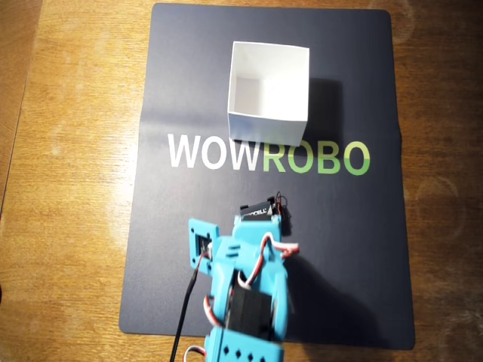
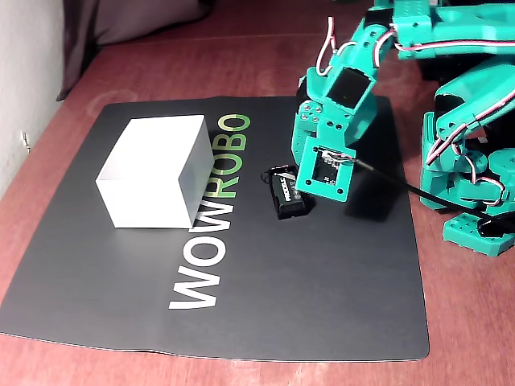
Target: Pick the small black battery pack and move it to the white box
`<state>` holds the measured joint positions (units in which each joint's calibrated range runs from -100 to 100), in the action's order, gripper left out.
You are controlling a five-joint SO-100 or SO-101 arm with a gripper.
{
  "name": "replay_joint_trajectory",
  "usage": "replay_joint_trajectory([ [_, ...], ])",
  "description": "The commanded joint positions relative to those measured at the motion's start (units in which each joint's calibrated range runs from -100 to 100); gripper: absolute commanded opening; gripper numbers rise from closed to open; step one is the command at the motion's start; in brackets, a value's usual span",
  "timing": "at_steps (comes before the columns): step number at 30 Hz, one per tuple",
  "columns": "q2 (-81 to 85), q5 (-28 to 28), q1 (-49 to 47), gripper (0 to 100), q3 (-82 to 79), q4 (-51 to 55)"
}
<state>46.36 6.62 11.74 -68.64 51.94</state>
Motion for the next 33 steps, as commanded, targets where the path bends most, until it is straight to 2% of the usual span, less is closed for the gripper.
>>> replay_joint_trajectory([
  [1, -6.24, -0.02, -0.19, 1, 8.73, -0.93],
  [7, -8.17, 0.14, -0.19, 2, 10.63, -0.76],
  [13, -8.17, -0.24, -0.19, 16, 9.63, -0.32],
  [23, -9.14, -0.02, -0.31, 26, 7.28, -0.14],
  [29, -9.14, -0.29, -0.31, 27, 7.28, 7.48],
  [33, -9.14, -0.29, -0.31, 27, 7.55, 8.36],
])
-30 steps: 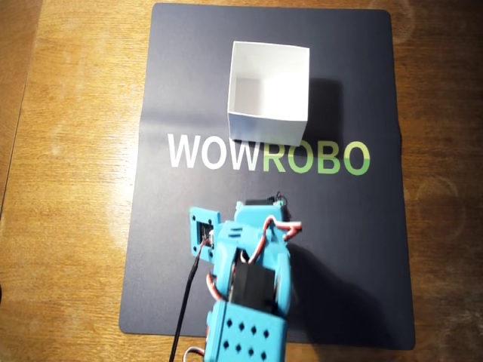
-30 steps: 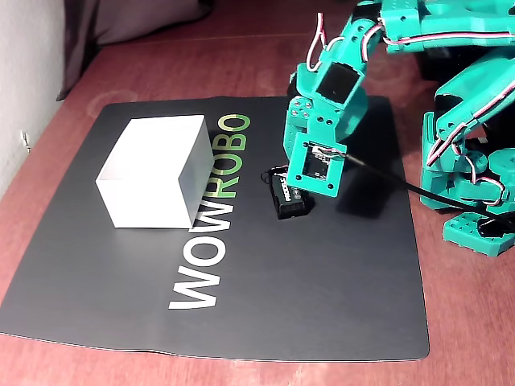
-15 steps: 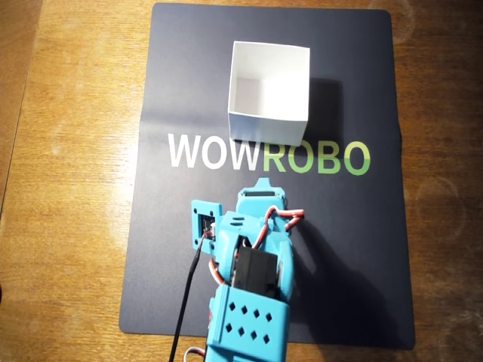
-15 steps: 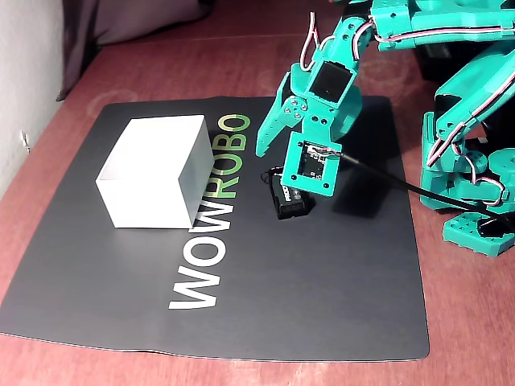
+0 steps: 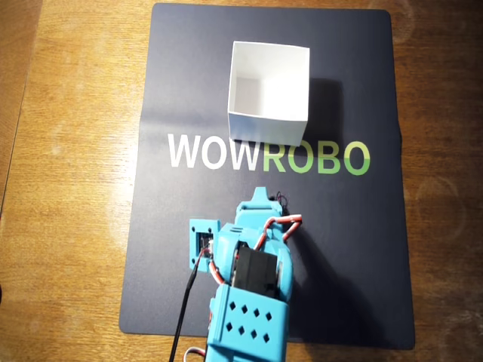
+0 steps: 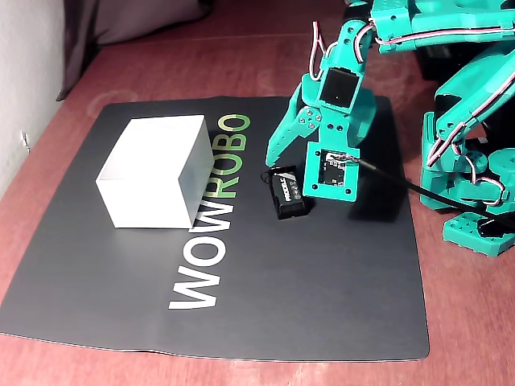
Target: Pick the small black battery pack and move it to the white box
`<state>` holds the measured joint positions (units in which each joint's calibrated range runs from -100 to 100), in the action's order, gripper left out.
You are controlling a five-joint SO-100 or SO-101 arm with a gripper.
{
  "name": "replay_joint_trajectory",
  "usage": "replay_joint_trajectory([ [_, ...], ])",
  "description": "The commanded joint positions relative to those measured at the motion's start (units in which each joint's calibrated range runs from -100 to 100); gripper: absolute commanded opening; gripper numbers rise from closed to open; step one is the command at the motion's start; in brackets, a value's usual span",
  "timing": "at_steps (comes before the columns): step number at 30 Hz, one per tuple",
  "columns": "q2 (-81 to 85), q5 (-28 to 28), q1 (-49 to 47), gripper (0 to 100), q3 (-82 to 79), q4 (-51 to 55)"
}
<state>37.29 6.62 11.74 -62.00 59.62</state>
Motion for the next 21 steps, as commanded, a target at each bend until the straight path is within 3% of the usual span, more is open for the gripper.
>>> replay_joint_trajectory([
  [1, -0.07, -0.29, -0.31, 27, 1.09, 0.68],
  [21, -13.48, 0.03, 0.52, 27, 11.80, -0.11],
])
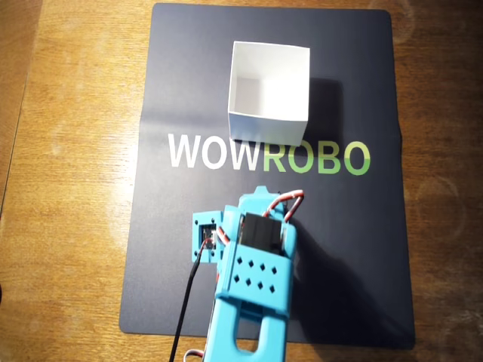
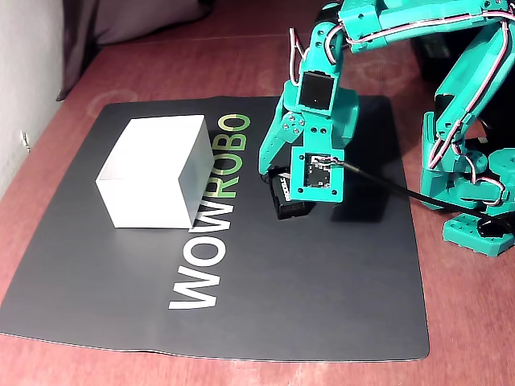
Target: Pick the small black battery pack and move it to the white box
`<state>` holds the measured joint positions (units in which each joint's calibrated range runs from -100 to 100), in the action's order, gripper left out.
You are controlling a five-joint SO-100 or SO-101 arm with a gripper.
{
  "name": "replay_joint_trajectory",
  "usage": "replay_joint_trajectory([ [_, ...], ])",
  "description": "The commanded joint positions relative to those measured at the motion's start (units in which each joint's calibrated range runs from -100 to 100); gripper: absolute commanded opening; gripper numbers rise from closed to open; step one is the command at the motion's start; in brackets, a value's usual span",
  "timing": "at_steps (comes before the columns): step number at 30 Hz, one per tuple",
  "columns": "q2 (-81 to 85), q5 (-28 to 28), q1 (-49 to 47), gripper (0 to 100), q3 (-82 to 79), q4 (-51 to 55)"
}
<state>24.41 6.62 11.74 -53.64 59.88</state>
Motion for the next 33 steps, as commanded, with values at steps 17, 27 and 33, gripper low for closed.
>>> replay_joint_trajectory([
  [17, -5.25, 0.09, -0.19, 27, 4.43, -0.54],
  [27, -11.39, 0.09, -0.19, 27, 10.05, -0.54],
  [33, -13.40, 0.09, -0.31, 27, 10.14, -0.54],
])
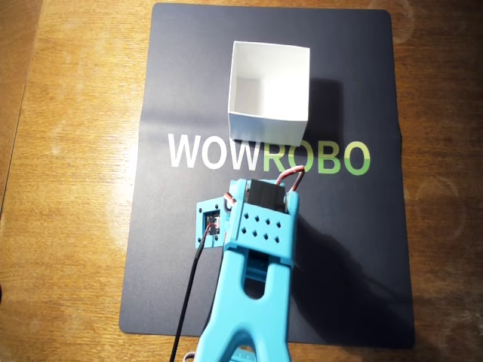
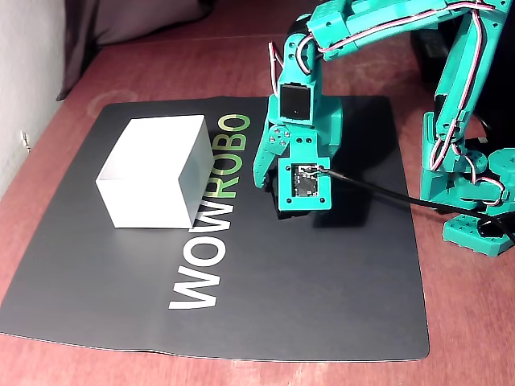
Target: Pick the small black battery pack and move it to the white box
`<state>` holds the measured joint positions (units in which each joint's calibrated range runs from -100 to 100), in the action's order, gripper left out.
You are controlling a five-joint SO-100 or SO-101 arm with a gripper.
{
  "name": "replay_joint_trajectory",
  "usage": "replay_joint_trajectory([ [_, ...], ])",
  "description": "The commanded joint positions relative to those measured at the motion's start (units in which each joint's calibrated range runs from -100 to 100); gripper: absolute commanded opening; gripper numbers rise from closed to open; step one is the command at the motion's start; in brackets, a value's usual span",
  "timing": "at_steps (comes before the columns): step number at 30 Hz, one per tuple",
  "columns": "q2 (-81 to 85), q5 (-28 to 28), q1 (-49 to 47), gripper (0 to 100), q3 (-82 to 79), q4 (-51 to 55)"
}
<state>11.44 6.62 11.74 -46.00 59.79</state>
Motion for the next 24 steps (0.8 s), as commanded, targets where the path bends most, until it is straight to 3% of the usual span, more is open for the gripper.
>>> replay_joint_trajectory([
  [1, -0.79, 0.09, -0.31, 27, 2.51, -0.46],
  [24, -7.28, 0.09, -2.77, 27, 7.13, -0.37],
])
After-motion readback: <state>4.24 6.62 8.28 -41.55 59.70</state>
